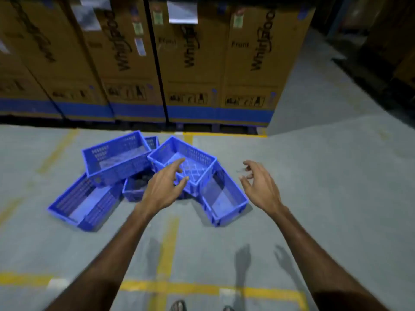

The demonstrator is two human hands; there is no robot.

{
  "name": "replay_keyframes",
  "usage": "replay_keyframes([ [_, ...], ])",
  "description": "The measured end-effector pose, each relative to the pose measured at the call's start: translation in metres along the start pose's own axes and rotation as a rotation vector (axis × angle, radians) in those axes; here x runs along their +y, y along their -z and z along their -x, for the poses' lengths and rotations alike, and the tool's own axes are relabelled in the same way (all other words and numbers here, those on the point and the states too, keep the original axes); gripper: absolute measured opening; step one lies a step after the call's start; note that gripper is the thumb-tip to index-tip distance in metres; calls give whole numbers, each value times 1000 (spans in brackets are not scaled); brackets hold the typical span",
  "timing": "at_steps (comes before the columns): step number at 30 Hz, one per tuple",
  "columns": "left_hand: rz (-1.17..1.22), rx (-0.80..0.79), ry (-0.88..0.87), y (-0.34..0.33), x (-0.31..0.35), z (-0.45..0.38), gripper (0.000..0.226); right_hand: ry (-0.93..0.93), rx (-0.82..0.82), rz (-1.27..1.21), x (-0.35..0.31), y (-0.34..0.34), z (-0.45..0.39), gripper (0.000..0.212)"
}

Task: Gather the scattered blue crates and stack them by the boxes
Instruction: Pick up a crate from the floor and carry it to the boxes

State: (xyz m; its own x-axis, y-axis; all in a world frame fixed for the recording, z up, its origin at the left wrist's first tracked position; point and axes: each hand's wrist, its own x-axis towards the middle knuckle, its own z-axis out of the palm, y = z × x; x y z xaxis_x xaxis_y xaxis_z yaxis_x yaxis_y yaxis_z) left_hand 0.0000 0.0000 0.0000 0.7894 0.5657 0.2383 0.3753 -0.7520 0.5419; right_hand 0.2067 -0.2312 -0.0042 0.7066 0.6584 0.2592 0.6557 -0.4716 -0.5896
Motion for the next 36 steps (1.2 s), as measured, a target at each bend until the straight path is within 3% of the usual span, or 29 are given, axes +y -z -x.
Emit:
replay_keyframes([
  [5, -13, -128, 133, -31, -21, 71, 61, -123, -179, -56, 27, -27, 62, 39],
  [16, 63, -133, 313, -56, -20, 136, 53, -310, -248, -224, 40, -54, 115, 37],
  [21, 66, -117, 398, -61, -15, 149, 42, -318, -276, -249, 48, -71, 114, 18],
  [30, -8, -78, 604, -47, -32, 171, 41, -246, -470, -261, 35, -108, 76, 18],
  [36, -3, -39, 623, -27, -71, 144, 39, -248, -497, -263, 14, -141, 30, 15],
])
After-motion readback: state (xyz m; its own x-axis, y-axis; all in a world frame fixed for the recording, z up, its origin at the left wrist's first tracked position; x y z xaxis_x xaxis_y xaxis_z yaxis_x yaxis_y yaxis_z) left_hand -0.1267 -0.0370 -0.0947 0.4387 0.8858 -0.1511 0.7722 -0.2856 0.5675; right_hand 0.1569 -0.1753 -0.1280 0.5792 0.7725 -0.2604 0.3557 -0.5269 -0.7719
